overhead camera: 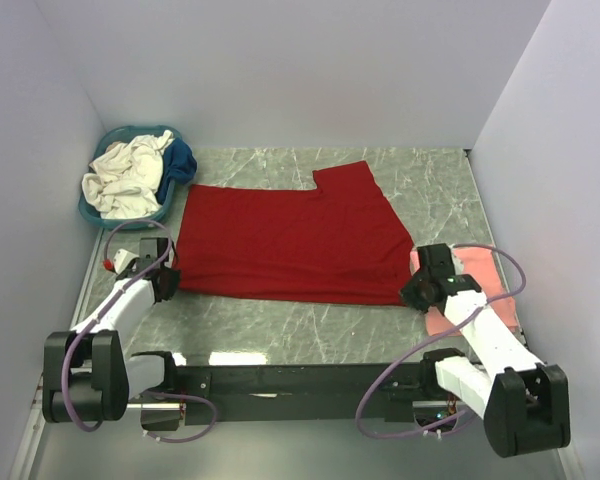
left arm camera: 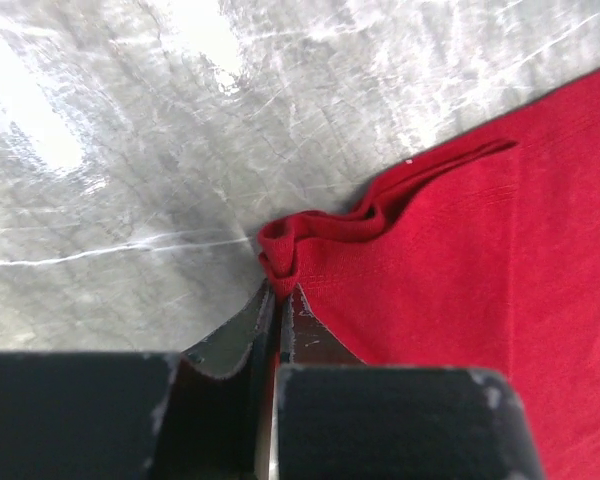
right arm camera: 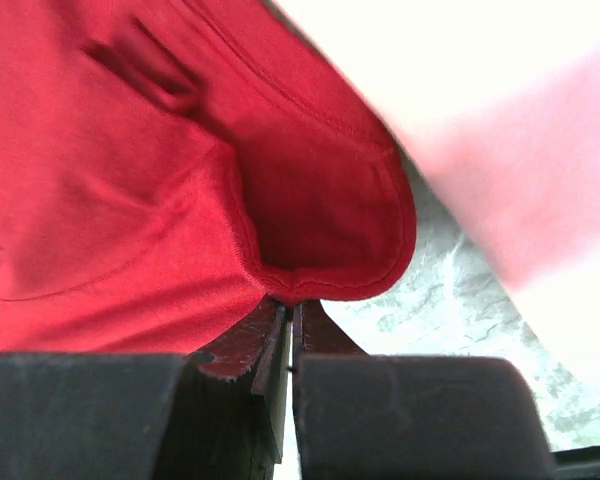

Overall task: Fold and stack the t-shirts
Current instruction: Fold the tshirt

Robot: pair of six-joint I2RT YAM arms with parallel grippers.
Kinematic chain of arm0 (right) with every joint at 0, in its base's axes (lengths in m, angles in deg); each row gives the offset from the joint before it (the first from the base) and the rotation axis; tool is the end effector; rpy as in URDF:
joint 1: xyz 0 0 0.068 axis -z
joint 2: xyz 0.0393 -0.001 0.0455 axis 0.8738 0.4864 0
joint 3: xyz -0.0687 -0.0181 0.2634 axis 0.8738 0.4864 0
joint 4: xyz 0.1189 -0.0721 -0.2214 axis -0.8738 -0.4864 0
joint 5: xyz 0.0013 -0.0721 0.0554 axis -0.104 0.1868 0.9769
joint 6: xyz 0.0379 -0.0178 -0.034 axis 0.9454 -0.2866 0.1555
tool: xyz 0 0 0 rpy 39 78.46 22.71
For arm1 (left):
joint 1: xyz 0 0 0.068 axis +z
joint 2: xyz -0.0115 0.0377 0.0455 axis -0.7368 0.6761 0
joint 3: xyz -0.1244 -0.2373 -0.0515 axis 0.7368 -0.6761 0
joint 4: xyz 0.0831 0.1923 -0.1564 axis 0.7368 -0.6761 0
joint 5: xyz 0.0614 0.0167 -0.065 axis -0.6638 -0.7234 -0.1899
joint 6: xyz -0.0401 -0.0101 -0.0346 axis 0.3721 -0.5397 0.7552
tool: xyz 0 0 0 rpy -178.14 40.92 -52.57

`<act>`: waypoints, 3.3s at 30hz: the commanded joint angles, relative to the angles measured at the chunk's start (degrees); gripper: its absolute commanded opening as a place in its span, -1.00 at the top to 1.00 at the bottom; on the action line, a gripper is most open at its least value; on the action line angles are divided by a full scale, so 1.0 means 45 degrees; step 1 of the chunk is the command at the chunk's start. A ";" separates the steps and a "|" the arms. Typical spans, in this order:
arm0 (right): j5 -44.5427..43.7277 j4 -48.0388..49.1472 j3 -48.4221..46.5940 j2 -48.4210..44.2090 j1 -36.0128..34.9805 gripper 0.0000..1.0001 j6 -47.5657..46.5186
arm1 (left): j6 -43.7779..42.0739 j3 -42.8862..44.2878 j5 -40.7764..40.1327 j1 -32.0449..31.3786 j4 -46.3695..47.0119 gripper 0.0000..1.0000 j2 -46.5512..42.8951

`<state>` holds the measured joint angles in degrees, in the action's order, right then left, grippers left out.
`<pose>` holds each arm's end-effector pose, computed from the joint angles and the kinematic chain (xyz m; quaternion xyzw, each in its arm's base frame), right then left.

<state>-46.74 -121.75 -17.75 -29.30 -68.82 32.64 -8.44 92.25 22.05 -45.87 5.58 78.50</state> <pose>0.1697 0.0214 0.1751 0.3432 0.9079 0.0877 0.2240 0.2013 0.0164 0.1589 -0.5697 0.7661 -0.0143 0.2972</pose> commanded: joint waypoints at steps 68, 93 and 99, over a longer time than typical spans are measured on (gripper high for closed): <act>0.1628 0.3258 -0.3094 0.5095 -0.0231 0.15 -0.3436 | -0.4372 0.7346 0.4845 -1.0176 0.2389 0.06 0.6658; 0.3446 0.3414 0.1457 -0.0354 -0.2067 0.95 -0.2128 | -0.4547 0.8185 0.5431 -1.0235 0.2566 0.05 0.7401; 0.3251 0.3415 0.1712 -0.0472 -0.2321 0.93 -0.1835 | -0.5132 0.9220 0.5450 -1.0216 0.2233 0.05 0.7888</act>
<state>-31.68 -108.00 -10.21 -30.26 -78.46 23.03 -28.81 129.80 45.57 -91.66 15.09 113.15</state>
